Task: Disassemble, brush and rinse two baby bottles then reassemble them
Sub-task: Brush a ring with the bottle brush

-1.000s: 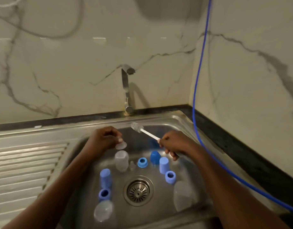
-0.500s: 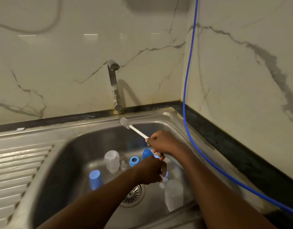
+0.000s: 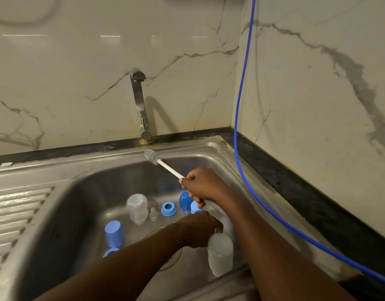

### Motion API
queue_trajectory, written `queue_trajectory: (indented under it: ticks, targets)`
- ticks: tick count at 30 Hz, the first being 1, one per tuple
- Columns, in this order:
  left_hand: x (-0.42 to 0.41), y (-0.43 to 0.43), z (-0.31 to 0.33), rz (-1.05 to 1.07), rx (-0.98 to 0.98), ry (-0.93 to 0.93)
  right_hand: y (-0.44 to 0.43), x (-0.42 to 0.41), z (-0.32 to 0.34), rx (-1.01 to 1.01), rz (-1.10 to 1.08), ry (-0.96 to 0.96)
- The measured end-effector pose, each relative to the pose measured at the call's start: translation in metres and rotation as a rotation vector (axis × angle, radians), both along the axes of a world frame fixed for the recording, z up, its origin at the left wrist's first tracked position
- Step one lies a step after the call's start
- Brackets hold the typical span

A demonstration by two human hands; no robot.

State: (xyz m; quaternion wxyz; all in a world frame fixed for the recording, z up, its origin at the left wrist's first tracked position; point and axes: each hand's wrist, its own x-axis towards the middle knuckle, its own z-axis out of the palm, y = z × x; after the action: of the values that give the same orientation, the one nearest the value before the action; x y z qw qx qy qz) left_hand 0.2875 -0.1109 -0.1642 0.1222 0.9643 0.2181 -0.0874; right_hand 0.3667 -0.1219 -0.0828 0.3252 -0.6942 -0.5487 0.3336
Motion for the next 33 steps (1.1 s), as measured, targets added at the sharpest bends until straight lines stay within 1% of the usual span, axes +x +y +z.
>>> queue_trajectory:
  ticks: [2,4,9,13,19,24,26,28,30,32,33]
  targets:
    - [-0.003,0.006,0.003,0.006,-0.046,0.026,0.001,0.001,0.0,0.002,-0.003,-0.005]
    - [-0.008,0.016,0.008,0.031,-0.054,0.028,0.002,0.001,-0.001,0.011,-0.017,-0.013]
    - [-0.016,0.036,0.006,0.069,0.131,0.075,0.004,0.002,-0.003,0.027,-0.039,-0.019]
    - [-0.007,0.039,-0.01,0.061,0.155,0.087,0.004,0.001,-0.002,0.029,-0.019,-0.051]
    - [0.006,0.033,-0.016,0.031,0.208,0.08,0.004,0.0,-0.002,0.024,-0.021,-0.064]
    - [-0.004,0.03,-0.002,0.036,0.2,0.014,0.001,0.001,0.0,0.05,-0.035,-0.069]
    - [-0.017,0.028,0.011,0.092,0.199,-0.041,0.001,-0.001,0.001,0.073,-0.042,-0.061]
    - [-0.037,0.028,0.026,0.186,0.117,-0.15,0.0,-0.002,0.002,0.107,-0.034,-0.061]
    - [-0.067,0.03,0.042,0.293,0.029,-0.218,-0.001,-0.004,0.003,0.168,-0.016,-0.063]
    - [-0.103,0.035,0.054,0.468,-0.067,-0.281,-0.003,-0.005,0.003,0.226,0.006,-0.089]
    - [-0.124,0.036,0.061,0.589,-0.185,-0.371,-0.003,-0.009,0.004,0.254,0.025,-0.115]
